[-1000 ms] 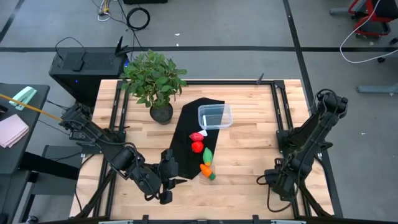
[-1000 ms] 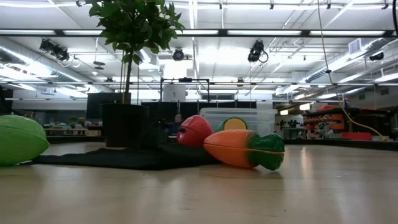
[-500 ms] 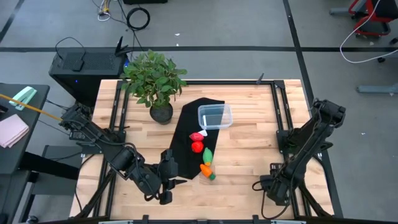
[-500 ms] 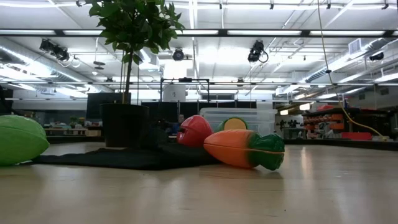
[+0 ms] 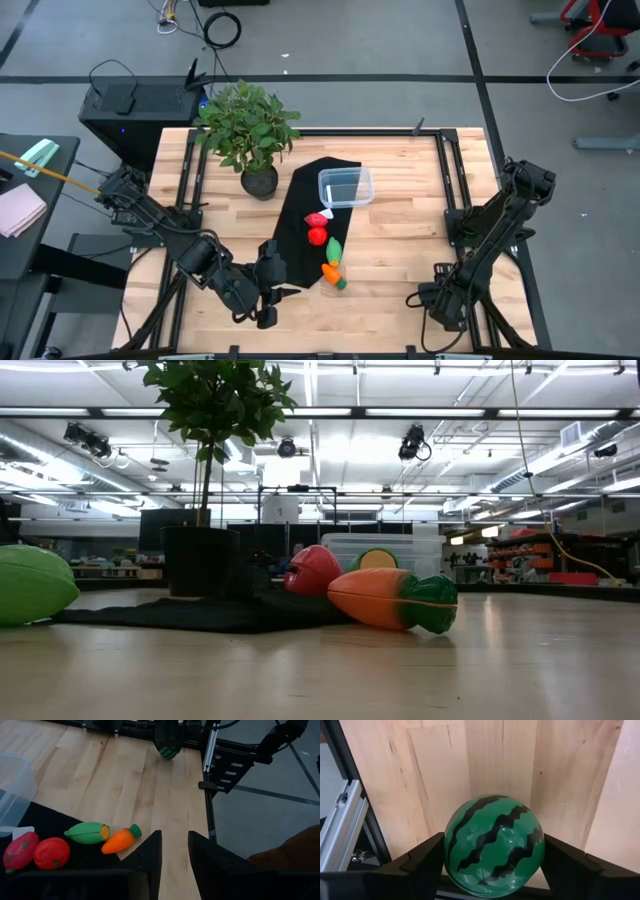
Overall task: Pick and placing Produce into tupperware
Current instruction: Put the watermelon into the transparent bin
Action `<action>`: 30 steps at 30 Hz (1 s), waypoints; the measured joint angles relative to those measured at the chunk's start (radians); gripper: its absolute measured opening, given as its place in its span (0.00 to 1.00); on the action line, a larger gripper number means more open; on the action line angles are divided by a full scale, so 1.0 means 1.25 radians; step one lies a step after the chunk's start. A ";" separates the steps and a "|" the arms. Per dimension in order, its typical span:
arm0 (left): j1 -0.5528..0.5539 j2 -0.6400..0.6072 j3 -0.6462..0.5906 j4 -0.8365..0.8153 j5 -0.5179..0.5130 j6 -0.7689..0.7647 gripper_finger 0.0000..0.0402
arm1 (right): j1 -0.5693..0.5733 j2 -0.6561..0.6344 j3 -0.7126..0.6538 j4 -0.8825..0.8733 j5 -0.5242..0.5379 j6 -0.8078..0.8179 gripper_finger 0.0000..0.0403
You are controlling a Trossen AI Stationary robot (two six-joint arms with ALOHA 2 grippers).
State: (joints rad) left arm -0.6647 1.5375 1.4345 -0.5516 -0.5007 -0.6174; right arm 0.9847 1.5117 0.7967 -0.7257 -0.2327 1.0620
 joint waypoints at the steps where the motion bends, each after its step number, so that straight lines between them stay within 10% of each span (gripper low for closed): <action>1: 0.000 0.000 0.000 0.000 0.000 0.000 0.25 | -0.002 -0.001 0.000 0.001 0.000 -0.001 0.72; 12: 0.000 0.000 0.000 0.000 0.000 0.000 0.25 | -0.101 -0.059 0.000 -0.008 0.041 -0.070 0.72; 30: 0.001 0.000 0.000 0.000 0.000 -0.001 0.25 | -0.592 -0.142 0.151 0.000 0.297 -0.453 0.73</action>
State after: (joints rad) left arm -0.6640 1.5375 1.4345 -0.5514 -0.5006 -0.6181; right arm 0.2444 1.3338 0.9856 -0.7260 0.1391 0.4953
